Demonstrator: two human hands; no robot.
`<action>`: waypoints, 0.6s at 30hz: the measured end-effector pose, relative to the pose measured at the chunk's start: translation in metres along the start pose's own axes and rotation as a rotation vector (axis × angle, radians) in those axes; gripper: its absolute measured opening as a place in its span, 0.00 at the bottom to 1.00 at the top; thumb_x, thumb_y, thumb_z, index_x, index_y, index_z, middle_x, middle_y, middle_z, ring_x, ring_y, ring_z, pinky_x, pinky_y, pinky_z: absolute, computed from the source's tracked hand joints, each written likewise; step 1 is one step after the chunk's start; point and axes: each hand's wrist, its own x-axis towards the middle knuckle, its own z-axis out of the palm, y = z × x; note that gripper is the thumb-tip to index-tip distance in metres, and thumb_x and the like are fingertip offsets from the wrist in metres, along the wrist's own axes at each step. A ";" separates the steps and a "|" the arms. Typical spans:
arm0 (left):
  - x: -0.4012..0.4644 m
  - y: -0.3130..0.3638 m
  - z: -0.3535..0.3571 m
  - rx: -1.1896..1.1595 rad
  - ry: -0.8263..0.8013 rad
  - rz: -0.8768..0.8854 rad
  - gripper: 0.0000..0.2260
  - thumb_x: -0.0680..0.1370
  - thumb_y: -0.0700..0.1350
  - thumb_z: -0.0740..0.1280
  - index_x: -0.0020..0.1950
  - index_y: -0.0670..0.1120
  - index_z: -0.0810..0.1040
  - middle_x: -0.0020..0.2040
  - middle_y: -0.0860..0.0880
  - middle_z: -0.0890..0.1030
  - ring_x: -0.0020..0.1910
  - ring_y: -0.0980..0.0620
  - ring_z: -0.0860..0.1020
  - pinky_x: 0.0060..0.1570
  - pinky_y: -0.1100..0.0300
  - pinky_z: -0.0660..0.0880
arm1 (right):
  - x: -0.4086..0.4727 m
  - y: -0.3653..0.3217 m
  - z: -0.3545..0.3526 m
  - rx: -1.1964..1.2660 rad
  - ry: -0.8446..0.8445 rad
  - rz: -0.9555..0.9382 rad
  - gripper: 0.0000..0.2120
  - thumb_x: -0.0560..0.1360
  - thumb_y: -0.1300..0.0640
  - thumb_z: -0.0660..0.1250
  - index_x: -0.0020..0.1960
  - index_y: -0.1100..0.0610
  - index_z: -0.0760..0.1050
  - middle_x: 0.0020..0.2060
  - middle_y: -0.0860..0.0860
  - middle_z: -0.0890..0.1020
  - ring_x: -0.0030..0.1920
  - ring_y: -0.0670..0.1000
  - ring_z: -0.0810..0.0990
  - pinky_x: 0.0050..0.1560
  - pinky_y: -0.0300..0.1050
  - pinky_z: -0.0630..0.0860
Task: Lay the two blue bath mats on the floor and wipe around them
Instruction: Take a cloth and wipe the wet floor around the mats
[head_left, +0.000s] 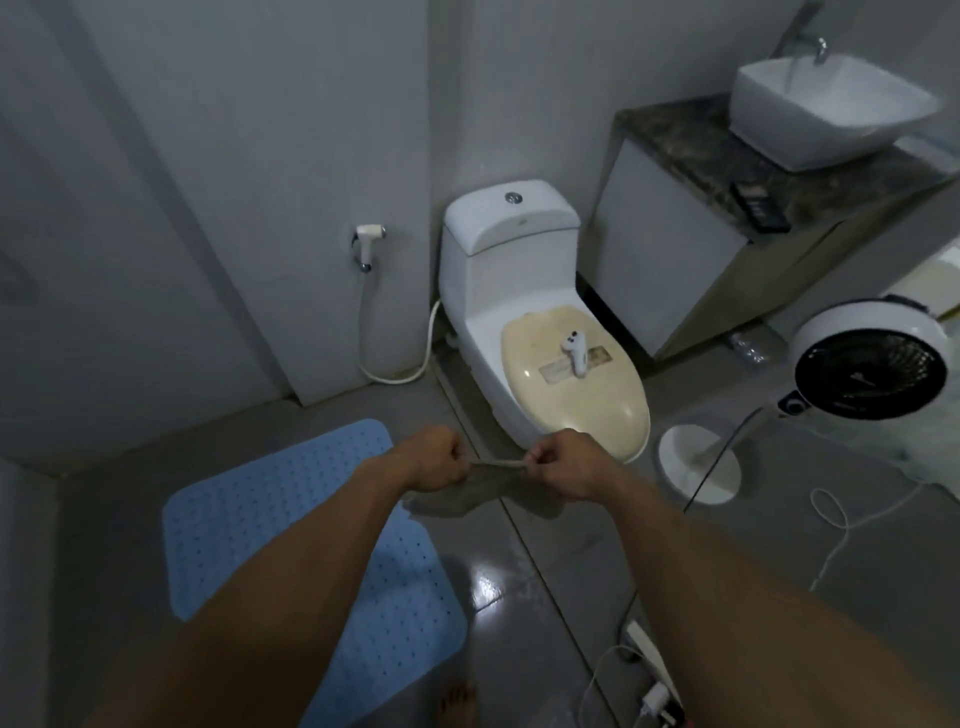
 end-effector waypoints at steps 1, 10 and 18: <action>-0.002 -0.001 -0.008 -0.016 0.007 -0.009 0.08 0.75 0.47 0.67 0.47 0.44 0.81 0.44 0.46 0.81 0.42 0.49 0.78 0.40 0.57 0.73 | 0.002 -0.009 -0.007 -0.029 -0.005 -0.020 0.03 0.74 0.54 0.72 0.42 0.52 0.83 0.32 0.45 0.81 0.33 0.43 0.78 0.33 0.36 0.73; -0.045 -0.019 -0.068 -0.066 0.154 -0.092 0.07 0.75 0.45 0.67 0.47 0.44 0.81 0.48 0.43 0.83 0.45 0.47 0.78 0.41 0.62 0.68 | 0.033 -0.091 -0.034 -0.238 -0.033 -0.211 0.04 0.72 0.48 0.73 0.45 0.46 0.84 0.38 0.44 0.82 0.43 0.47 0.80 0.45 0.43 0.76; -0.096 -0.045 -0.105 -0.125 0.319 -0.199 0.05 0.75 0.46 0.68 0.42 0.46 0.78 0.41 0.45 0.80 0.41 0.49 0.75 0.39 0.61 0.68 | 0.050 -0.163 -0.025 -0.252 -0.103 -0.406 0.05 0.74 0.50 0.71 0.41 0.49 0.82 0.38 0.47 0.85 0.42 0.46 0.82 0.44 0.39 0.74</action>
